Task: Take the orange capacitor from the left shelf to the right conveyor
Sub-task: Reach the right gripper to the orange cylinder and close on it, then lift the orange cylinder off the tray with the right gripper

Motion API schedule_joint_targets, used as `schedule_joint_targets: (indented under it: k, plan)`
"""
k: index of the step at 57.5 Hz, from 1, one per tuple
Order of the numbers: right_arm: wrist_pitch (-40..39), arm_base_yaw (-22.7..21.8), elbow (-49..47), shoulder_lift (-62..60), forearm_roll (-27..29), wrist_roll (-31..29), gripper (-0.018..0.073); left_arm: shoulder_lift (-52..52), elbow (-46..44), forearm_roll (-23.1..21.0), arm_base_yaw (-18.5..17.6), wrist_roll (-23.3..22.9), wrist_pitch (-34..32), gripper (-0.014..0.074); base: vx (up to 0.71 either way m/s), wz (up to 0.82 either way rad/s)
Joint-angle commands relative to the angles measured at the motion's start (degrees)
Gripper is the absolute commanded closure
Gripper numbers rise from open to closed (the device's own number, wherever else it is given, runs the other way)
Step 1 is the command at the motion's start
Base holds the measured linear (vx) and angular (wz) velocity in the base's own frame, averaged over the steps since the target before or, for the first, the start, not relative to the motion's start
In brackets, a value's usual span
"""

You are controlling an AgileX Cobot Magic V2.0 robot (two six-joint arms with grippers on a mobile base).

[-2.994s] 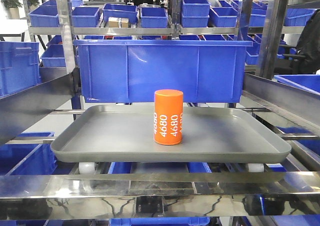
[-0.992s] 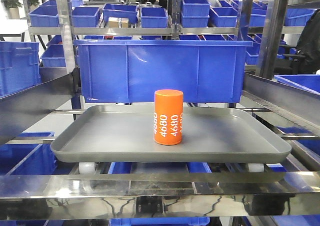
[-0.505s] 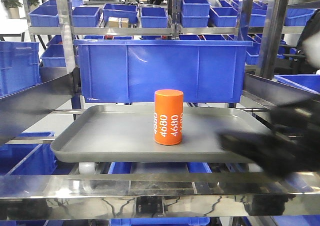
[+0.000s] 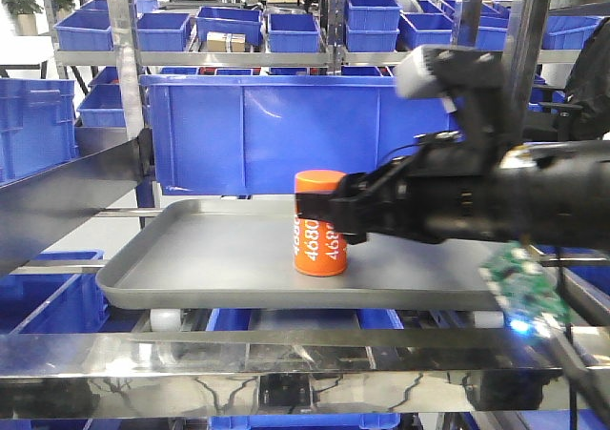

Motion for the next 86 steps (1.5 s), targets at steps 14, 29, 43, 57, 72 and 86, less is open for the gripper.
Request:
schedule_joint_targets:
  k: [14, 29, 43, 57, 72, 86]
  plan:
    - [-7.8, 0.1, -2.85, 5.2, 9.6, -5.97, -0.0007, -0.67, 1.86, -0.35, -0.5, -0.06, -4.7, 0.0603, 0.0, 0.0]
    - [-7.58, 0.1, -2.85, 5.36, 10.69, -6.94, 0.0189, -0.67, 1.86, -0.35, -0.5, -0.06, -4.7, 0.0603, 0.0, 0.0]
    - [-7.34, 0.03, -2.85, 3.05, 9.65, -9.42, 0.0291, -0.67, 1.86, -0.35, -0.5, -0.06, -4.7, 0.0603, 0.0, 0.0]
    - [-2.18, 0.03, -2.85, -5.73, 1.53, -7.37, 0.0291, -0.67, 1.86, -0.35, -0.5, -0.06, -4.7, 0.0603, 0.0, 0.0]
    - [9.53, 0.03, -2.73, -18.34, -15.7, 7.87, 0.0289, -0.67, 1.86, -0.35, -0.5, -0.06, -4.7, 0.0603, 0.0, 0.0]
    - [12.66, 0.03, 6.07, -30.64, -21.45, 13.02, 0.0289, -0.67, 1.86, -0.35, -0.5, -0.06, -4.7, 0.0603, 0.0, 0.0]
